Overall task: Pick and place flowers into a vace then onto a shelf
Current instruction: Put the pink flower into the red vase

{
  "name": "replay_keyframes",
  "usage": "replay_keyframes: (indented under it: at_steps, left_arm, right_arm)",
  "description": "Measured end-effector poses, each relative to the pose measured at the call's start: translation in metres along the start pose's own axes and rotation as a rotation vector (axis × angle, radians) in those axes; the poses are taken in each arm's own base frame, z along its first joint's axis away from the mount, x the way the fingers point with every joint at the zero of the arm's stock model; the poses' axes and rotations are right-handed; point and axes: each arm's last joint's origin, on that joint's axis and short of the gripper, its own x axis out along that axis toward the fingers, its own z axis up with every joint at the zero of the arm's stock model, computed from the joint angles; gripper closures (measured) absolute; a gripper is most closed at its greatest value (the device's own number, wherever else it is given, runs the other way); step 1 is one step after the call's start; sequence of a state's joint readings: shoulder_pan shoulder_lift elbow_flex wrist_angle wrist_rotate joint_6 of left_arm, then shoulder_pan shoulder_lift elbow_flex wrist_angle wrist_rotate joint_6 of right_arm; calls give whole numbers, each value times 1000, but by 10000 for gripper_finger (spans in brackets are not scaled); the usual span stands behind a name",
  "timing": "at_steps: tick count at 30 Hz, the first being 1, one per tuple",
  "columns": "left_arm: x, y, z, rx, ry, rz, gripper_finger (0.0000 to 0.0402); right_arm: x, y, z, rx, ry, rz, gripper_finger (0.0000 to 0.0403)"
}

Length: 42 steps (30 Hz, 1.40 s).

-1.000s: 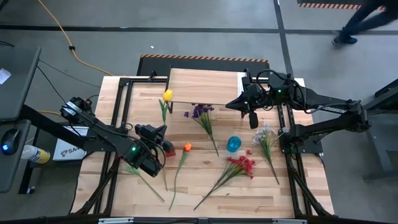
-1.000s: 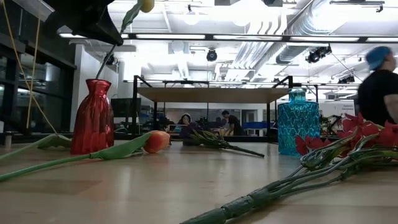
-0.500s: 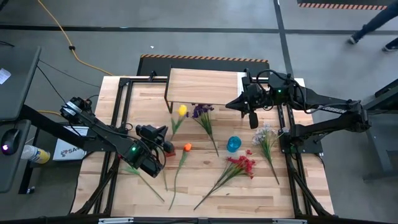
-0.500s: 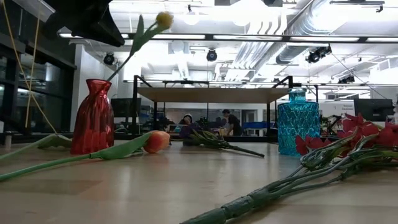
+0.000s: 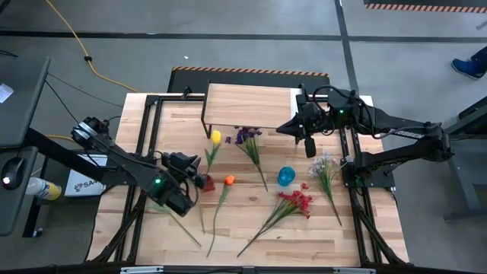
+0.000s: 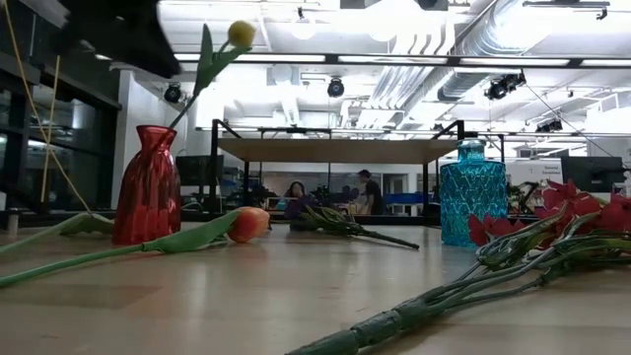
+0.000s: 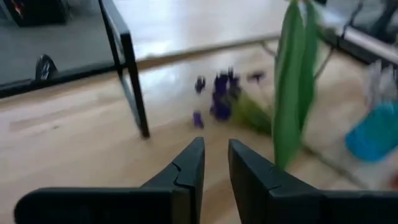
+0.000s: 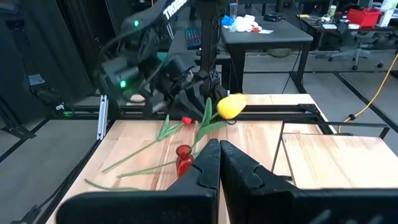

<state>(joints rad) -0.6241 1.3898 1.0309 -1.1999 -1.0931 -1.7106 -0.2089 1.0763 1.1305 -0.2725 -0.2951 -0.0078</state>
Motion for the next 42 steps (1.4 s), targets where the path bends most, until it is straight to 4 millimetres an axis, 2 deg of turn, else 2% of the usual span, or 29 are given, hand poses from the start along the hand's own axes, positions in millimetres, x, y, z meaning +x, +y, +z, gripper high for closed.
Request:
replay_keyframes:
  at_steps: [5, 10, 17, 24, 34, 42]
  left_arm:
    - [-27, 16, 7, -27, 182, -97, 280]
    - [-49, 27, 12, -126, 251, -212, 270]
    - [-67, 21, 2, -216, 455, -296, 243]
    - [-63, 6, -23, -249, 581, -193, 186]
    - [-53, -12, -64, -389, 607, 15, 63]
    - [-25, -31, -79, -488, 575, 100, 10]
  right_arm:
    - [0, 0, -3, 8, 27, 0, 402]
    - [0, 0, -4, -3, 38, 0, 402]
    - [0, 0, -4, -64, 38, 1, 402]
    - [0, 0, -4, -91, 35, 1, 402]
    - [0, 0, -1, -100, 12, 0, 402]
    - [0, 0, 0, -81, -1, -1, 402]
